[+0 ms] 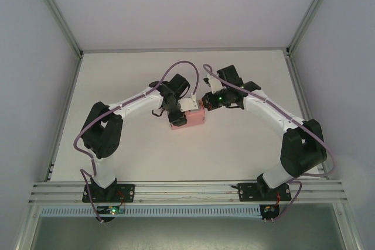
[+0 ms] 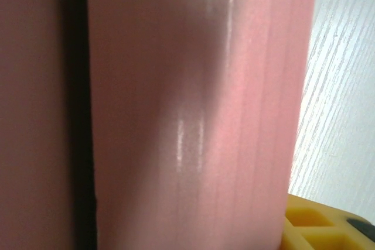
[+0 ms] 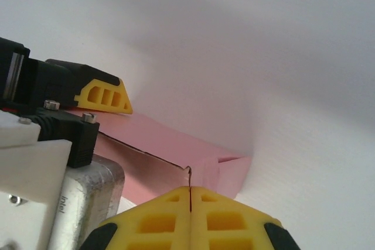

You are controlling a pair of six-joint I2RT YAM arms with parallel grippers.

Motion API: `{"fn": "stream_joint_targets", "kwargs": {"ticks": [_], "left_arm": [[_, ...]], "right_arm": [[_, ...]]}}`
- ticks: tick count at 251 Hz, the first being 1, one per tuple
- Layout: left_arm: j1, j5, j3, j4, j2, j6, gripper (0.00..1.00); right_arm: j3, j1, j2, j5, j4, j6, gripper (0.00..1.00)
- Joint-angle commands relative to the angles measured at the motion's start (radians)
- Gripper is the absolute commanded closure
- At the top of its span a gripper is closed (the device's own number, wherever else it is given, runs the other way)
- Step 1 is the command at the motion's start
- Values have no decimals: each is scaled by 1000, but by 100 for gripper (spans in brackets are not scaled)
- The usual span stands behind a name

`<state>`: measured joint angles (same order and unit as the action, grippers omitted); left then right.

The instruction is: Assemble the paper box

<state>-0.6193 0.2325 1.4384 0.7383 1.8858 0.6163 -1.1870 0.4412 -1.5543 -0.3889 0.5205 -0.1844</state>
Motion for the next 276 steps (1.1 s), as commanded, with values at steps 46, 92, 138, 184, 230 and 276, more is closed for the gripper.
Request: {"fn": "stream_joint_targets", "kwargs": {"ticks": [46,92,138,184,230,276], "left_arm": [[8,21,-16,26,75,-26,46],[7,18,-10,30,83,-30,46],[7,24,-1,38,83,-27,47],[7,22,7,45,83,-30,47],[7,22,6,49,81,-32,47],[7,43,1,44,72,-30,47]], "right_arm": [[-18,8,-18,-125,-21,-129,100],[100,1,-24,-71,-97,-107,100],[199,5,-4,27,-148,-18,95],[225,44,51,68,-217,16,82],[226,69,51,102,-230,20,79],[236,74,44,232,-272,-39,87]]}}
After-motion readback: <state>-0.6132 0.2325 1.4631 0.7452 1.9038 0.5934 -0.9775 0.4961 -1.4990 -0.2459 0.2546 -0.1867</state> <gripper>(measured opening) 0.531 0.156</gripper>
